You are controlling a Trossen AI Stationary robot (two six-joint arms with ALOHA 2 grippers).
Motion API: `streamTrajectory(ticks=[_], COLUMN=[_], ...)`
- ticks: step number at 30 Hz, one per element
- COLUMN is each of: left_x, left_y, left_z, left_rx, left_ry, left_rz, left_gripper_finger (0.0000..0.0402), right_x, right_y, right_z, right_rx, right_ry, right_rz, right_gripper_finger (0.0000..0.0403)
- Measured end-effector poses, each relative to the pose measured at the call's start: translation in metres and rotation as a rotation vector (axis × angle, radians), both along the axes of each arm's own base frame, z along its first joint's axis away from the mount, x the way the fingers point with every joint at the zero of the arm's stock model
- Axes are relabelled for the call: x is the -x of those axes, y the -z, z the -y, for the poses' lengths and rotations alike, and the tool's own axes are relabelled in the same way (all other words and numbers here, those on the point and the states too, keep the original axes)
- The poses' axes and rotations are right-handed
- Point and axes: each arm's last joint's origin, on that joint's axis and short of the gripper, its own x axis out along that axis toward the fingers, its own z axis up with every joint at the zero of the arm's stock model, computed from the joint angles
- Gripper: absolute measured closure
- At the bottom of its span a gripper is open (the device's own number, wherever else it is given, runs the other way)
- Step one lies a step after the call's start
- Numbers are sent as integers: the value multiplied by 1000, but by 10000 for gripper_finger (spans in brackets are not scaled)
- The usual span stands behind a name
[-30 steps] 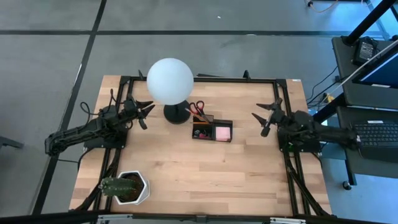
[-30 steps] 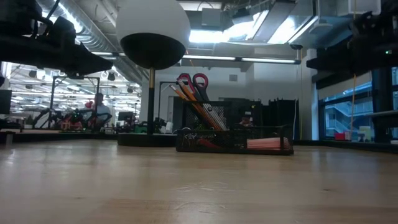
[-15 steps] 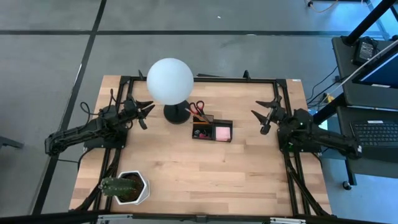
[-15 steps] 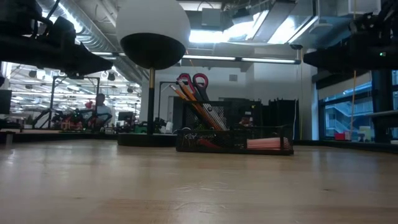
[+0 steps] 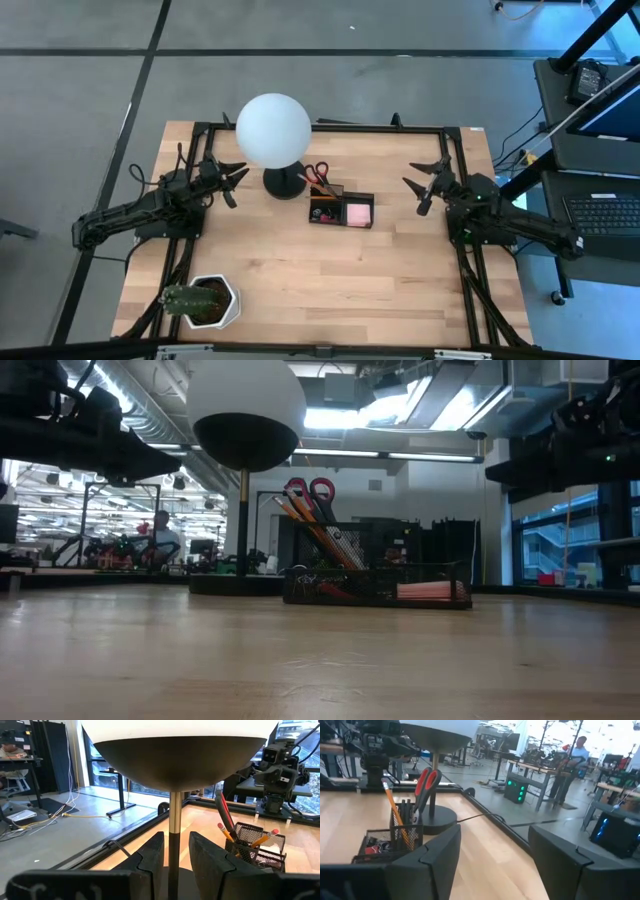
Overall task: Pick and place office supplies into organizer
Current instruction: Return to Home Position
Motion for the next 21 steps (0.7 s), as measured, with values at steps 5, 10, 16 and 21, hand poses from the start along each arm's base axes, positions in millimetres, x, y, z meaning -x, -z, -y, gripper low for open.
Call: streamTrajectory(ticks=[5, 10, 16, 21], left_x=[0, 0, 0, 0], left_y=[0, 0, 0, 0], left_z=[0, 0, 0, 0], left_rx=[0, 0, 0, 0], left_ry=[0, 0, 0, 0], left_rz=[0, 0, 0, 0], left_gripper_finger=[315, 315, 315, 315], right_x=[0, 0, 0, 0], right_y=[0, 0, 0, 0], right_z=[0, 0, 0, 0], right_rx=[-34, -33, -32, -32], right_ry=[-2, -2, -2, -1], right_rz=[18, 17, 17, 17], right_gripper_finger=[167, 167, 167, 167])
